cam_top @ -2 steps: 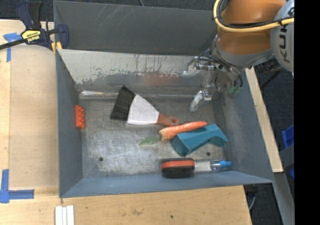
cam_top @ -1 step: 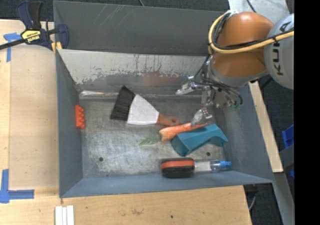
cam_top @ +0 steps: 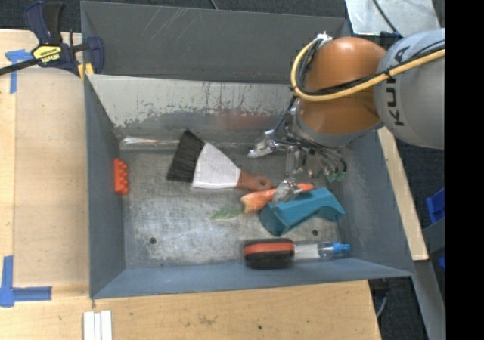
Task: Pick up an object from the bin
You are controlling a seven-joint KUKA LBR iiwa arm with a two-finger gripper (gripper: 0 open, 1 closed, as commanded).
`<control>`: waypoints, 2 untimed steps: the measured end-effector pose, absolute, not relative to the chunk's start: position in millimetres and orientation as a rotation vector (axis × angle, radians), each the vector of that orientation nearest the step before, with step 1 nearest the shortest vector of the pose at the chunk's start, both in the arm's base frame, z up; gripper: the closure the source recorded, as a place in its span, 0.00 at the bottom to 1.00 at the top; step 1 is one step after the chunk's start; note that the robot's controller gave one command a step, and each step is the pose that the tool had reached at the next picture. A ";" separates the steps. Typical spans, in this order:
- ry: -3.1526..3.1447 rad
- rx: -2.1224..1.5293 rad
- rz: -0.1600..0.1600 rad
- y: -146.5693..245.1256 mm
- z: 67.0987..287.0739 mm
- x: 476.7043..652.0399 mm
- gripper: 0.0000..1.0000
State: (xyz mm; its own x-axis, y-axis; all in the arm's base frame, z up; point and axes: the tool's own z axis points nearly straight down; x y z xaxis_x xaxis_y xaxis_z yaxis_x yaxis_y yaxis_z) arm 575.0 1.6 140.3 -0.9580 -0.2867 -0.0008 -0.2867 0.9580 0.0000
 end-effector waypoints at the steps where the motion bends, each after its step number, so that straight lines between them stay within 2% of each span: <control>1: 3.126 -0.258 0.002 9.5 100.1 566.3 0.00; 2: 3.093 -0.511 -0.001 -24.8 80.9 590.5 0.00</control>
Offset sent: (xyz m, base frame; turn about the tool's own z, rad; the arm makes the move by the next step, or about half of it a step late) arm 0.0186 -0.0337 -0.0663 -0.0406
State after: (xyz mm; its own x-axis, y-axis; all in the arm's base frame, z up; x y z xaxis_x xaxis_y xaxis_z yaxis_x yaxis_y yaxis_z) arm 590.5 -24.8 80.9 -0.9468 -0.3217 -0.0062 -0.3217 0.9468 -0.0015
